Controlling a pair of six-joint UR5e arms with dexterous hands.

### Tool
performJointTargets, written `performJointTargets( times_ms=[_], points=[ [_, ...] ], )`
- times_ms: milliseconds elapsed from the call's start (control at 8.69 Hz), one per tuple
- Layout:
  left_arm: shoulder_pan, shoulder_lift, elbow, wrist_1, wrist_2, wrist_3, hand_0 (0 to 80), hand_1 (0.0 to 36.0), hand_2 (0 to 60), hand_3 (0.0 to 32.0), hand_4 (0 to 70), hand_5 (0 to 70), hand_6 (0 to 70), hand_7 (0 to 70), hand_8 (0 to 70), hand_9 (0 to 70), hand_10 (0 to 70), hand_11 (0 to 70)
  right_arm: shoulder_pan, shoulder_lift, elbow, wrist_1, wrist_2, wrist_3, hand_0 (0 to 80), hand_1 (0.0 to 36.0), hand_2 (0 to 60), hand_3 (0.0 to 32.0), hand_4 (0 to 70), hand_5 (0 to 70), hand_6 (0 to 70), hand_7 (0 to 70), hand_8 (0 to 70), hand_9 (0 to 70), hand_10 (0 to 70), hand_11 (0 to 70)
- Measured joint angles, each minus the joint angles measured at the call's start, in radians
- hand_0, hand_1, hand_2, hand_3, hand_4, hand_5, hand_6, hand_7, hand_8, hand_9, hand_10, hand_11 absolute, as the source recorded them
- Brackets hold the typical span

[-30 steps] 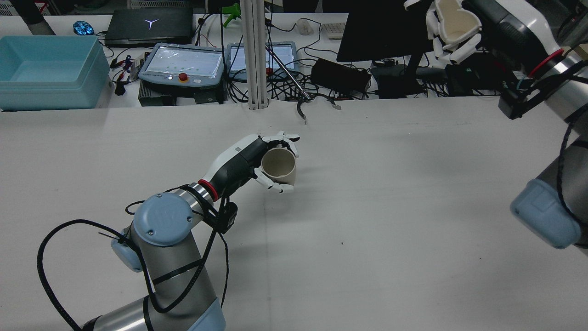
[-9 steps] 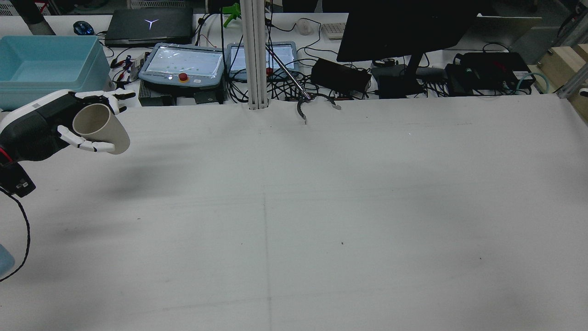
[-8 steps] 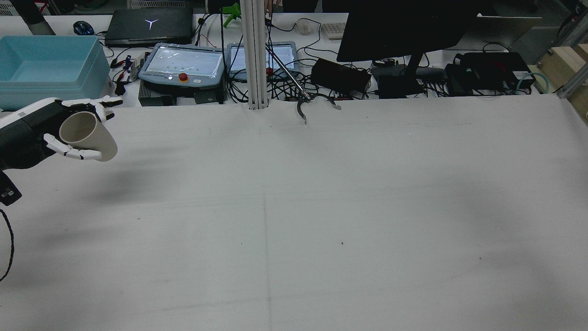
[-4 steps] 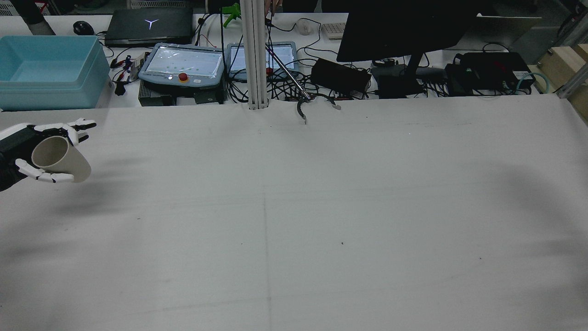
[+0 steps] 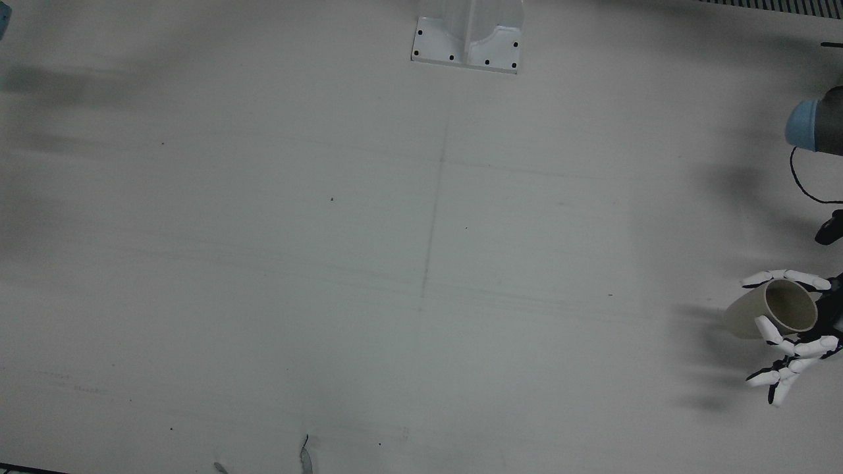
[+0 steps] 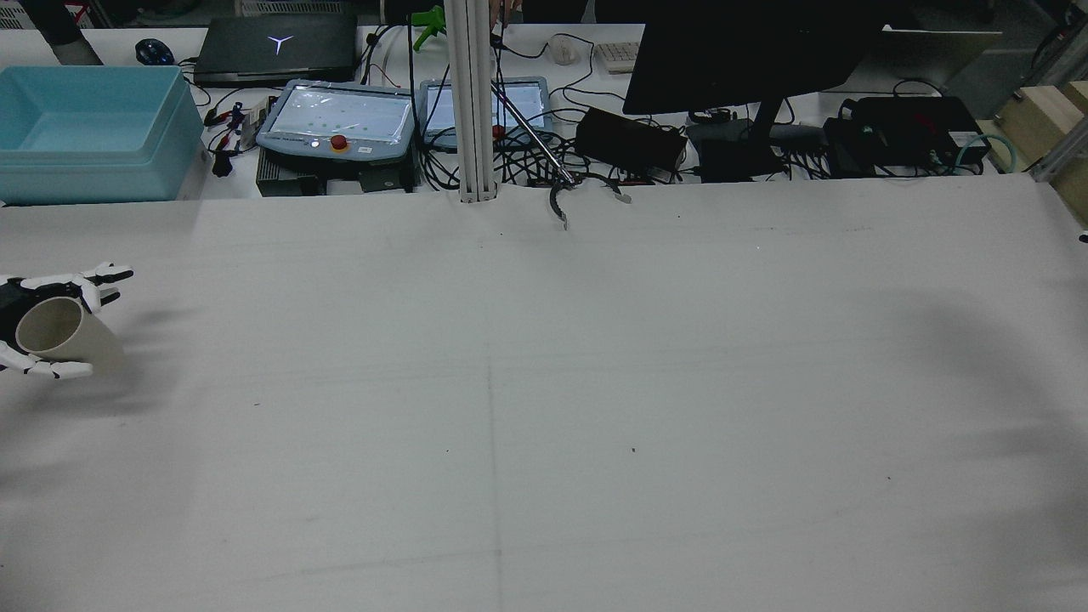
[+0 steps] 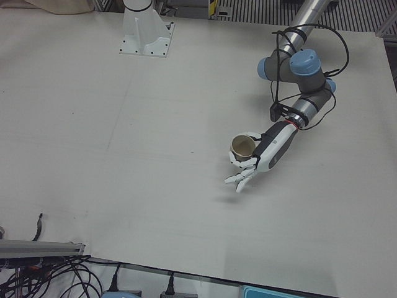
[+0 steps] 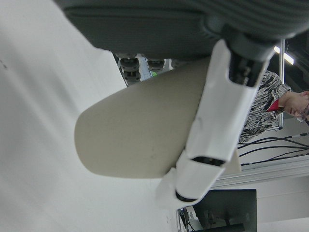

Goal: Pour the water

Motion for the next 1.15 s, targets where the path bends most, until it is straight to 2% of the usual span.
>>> performJointTargets(
  times_ms=[345,460,575,690,805,920,1150],
  points=[
    [-0.004,0.014,0.190,-0.166,-0.003,0.032,80.0,36.0,60.0,0.0,51.5,70.0,15.1,13.7,4.8,1.3,6.2,13.2,-0.008,0.010,-0.006,-0.006,0.016,-0.004,80.0,36.0,60.0,0.0,12.7,23.7,53.1,56.3,49.7,65.0,11.5,20.6],
    [-0.008,0.015,0.220,-0.193,-0.003,0.037,80.0,36.0,60.0,0.0,51.1,70.0,15.3,13.7,4.9,1.3,6.2,13.1,-0.024,0.016,-0.008,-0.008,0.044,-0.009,80.0,36.0,60.0,0.0,13.2,22.9,50.7,53.1,47.0,61.2,8.6,16.4],
    [-0.012,0.017,0.234,-0.207,-0.003,0.040,80.0,36.0,50.0,0.0,44.3,70.0,15.5,13.6,4.9,1.3,5.6,12.5,-0.045,0.019,-0.008,-0.009,0.070,-0.011,80.0,35.6,24.4,0.0,3.3,16.7,33.8,33.3,26.5,33.2,0.0,0.1],
    [-0.015,0.019,0.240,-0.213,-0.003,0.046,80.0,36.0,1.8,0.0,35.9,70.0,13.9,11.8,3.6,0.9,3.4,8.8,-0.067,0.021,-0.006,-0.010,0.089,-0.012,75.5,30.9,2.4,0.0,0.0,11.9,20.0,12.3,7.4,5.1,0.0,0.0],
    [-0.017,0.021,0.243,-0.215,-0.002,0.053,80.0,32.3,0.0,0.0,37.8,10.2,11.7,9.6,1.7,0.5,1.1,4.9,-0.081,0.021,-0.004,-0.010,0.097,-0.012,68.3,28.1,0.0,0.0,0.0,10.0,16.1,4.9,2.2,0.0,0.0,0.0],
    [-0.018,0.022,0.248,-0.217,-0.001,0.060,80.0,26.3,0.0,0.0,34.3,0.0,10.0,7.9,1.0,0.1,0.0,2.0,-0.091,0.021,0.000,-0.011,0.102,-0.012,65.9,27.6,0.0,0.0,0.4,9.6,15.7,4.3,2.1,0.0,0.0,0.0],
    [-0.018,0.022,0.256,-0.219,0.000,0.066,80.0,25.8,0.0,0.0,28.1,0.0,9.0,6.5,0.8,0.0,0.0,0.8,-0.104,0.021,0.004,-0.010,0.104,-0.011,64.4,28.0,0.4,0.0,1.9,9.3,15.5,6.0,2.1,0.0,0.0,0.0]
  ],
)
